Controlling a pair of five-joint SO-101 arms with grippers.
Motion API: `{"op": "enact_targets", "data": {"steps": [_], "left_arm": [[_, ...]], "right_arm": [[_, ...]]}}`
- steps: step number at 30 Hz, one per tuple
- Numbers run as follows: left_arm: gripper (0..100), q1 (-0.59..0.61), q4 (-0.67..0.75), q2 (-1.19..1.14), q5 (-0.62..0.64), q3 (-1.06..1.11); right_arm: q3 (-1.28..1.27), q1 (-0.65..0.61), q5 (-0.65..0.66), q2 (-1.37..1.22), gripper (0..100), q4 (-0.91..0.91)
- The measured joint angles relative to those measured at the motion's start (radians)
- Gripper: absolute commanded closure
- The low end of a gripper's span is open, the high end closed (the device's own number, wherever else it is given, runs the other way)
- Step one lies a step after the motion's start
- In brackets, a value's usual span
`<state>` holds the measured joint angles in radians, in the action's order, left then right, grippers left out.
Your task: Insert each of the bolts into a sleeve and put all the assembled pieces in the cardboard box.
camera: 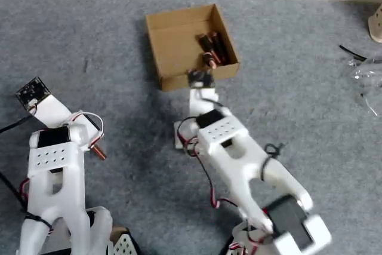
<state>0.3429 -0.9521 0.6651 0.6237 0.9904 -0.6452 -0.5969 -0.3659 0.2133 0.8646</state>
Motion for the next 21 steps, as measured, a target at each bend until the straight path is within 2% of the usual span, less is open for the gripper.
{"op": "enact_targets", "data": {"steps": [8,13,18,21], "left_arm": [[100,0.0,0.0,0.0,0.0,0.0],[100,-0.005,0.0,0.021,-0.029,0.002],[100,-0.138,0.003,0.181,-0.117,0.072],[100,-0.201,0.064,0.33,-0.189,0.137]], "right_arm": [[-0.181,0.034,0.071,0.358,99.3,-0.038],[-0.307,0.034,0.189,0.525,99.3,-0.133],[-0.473,0.034,0.301,0.649,99.4,-0.304],[-0.537,0.034,0.322,0.706,99.4,-0.365]]}}
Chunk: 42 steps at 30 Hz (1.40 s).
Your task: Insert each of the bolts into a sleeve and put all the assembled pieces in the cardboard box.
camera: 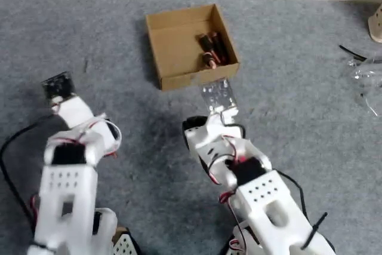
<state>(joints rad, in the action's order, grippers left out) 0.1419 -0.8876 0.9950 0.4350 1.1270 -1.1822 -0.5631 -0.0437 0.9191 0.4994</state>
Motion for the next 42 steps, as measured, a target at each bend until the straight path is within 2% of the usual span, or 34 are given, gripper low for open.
{"op": "enact_targets", "data": {"steps": [3,7,13,19,26,32,38,42], "left_arm": [[100,-0.029,0.083,0.164,-0.083,0.066],[100,-0.032,0.104,0.371,-0.172,0.11],[100,-0.048,0.112,0.617,-0.206,0.117],[100,-0.186,0.144,0.806,-0.206,0.112],[99,-0.328,0.183,0.816,-0.196,0.037],[99,-0.373,0.183,0.818,-0.08,0.0],[99,-0.466,0.183,0.816,-0.058,-0.008],[99,-0.523,0.183,0.816,-0.057,-0.008]], "right_arm": [[-0.035,0.0,0.005,0.052,99.4,-0.023],[-0.061,0.0,0.008,0.14,99.4,-0.023],[-0.163,0.0,0.064,0.328,99.4,-0.023],[-0.256,-0.025,0.072,0.523,99.4,-0.023],[-0.334,-0.025,0.074,0.712,99.4,-0.023],[-0.413,-0.025,0.074,0.881,99.4,-0.023],[-0.428,-0.054,0.074,0.896,99.4,-0.023],[-0.428,-0.098,0.137,0.899,99.4,-0.023]]}}
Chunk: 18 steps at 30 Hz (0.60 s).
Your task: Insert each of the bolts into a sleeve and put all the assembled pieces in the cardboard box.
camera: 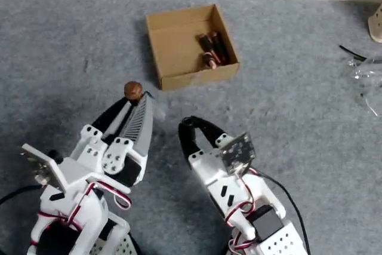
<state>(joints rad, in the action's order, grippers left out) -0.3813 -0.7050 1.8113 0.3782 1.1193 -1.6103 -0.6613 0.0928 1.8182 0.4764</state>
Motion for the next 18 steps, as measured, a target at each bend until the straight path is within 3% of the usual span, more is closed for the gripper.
{"op": "enact_targets", "data": {"steps": [18], "left_arm": [[99,-0.06,0.037,-0.002,-0.034,0.146]], "right_arm": [[0.0,-0.028,0.035,0.0,99.4,0.026]]}}
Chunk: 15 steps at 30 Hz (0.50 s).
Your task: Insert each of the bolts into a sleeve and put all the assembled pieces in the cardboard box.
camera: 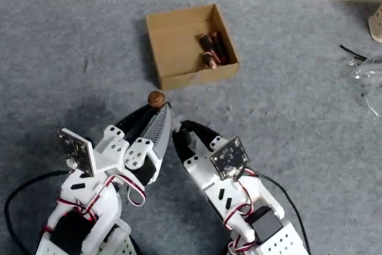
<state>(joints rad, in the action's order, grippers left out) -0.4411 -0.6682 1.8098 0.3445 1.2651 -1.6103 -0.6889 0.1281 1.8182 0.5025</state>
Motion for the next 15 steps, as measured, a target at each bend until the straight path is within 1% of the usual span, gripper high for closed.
{"op": "enact_targets", "data": {"steps": [4,8,15], "left_arm": [[99,-0.002,0.075,0.0,-0.028,0.0],[99,-0.051,0.075,0.0,-0.029,0.034],[99,-0.055,0.086,0.0,-0.029,0.129]], "right_arm": [[0.0,0.0,0.0,0.0,99.4,0.005],[0.0,0.0,0.0,0.0,99.4,0.005],[0.0,0.0,0.0,0.0,99.4,0.008]]}}
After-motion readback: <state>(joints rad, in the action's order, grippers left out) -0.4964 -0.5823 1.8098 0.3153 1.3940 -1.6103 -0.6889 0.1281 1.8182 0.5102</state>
